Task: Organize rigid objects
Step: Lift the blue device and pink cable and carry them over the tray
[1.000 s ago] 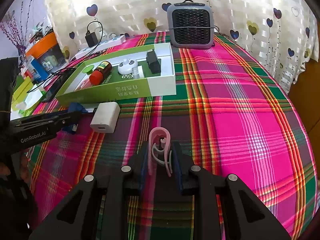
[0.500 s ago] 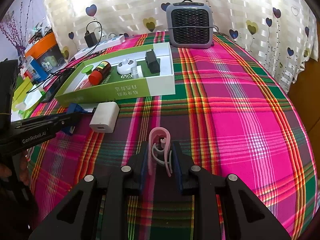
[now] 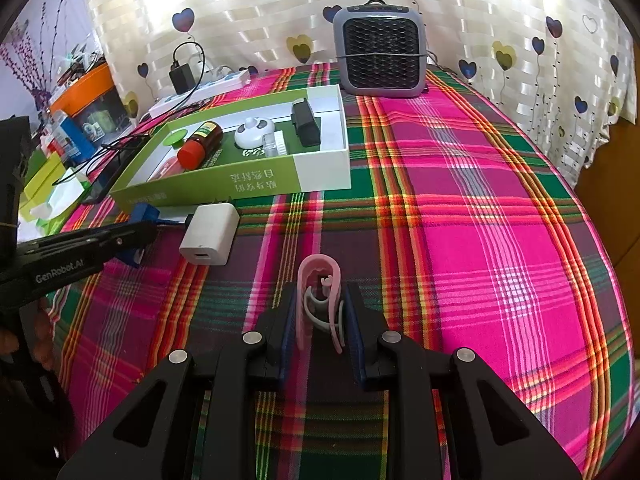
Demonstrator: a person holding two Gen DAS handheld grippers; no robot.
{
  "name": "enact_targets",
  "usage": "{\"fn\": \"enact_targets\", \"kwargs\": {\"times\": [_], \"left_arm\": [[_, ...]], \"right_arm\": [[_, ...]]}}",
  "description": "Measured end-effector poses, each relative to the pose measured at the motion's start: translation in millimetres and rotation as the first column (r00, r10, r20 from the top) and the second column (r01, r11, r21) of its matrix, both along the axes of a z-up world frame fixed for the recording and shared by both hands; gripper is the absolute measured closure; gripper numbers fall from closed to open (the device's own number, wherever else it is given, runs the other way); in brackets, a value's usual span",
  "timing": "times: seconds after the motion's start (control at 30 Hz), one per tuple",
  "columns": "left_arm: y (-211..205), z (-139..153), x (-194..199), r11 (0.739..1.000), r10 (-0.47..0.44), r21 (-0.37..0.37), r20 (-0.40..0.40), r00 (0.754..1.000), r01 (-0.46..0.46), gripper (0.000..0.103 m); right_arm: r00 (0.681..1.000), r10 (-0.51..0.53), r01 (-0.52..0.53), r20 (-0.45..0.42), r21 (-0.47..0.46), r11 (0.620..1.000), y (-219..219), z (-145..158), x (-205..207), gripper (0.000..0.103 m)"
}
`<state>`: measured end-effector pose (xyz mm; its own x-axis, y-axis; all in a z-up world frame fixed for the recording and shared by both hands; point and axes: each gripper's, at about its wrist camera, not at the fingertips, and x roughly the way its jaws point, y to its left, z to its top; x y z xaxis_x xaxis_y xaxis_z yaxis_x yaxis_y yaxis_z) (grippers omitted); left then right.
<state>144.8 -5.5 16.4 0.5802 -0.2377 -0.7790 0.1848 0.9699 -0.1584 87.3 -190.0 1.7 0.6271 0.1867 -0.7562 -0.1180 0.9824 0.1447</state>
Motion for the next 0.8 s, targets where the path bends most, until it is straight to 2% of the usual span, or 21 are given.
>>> {"fn": "enact_targets", "kwargs": {"times": [0.43,0.8], "left_arm": [[6,13,-1,1.0,-0.006,-0.025,0.024,1.0,0.006,0.081],[12,27,9,0.998,-0.014,-0.063,0.043,0.999,0.016,0.081]], "right_arm": [[0.999,0.011,-0.011,0.048,0.0,1.0,2,20,3,0.079],[0.993,0.08,-0.084,0.086,0.049,0.995,12,44,23,0.079]]}}
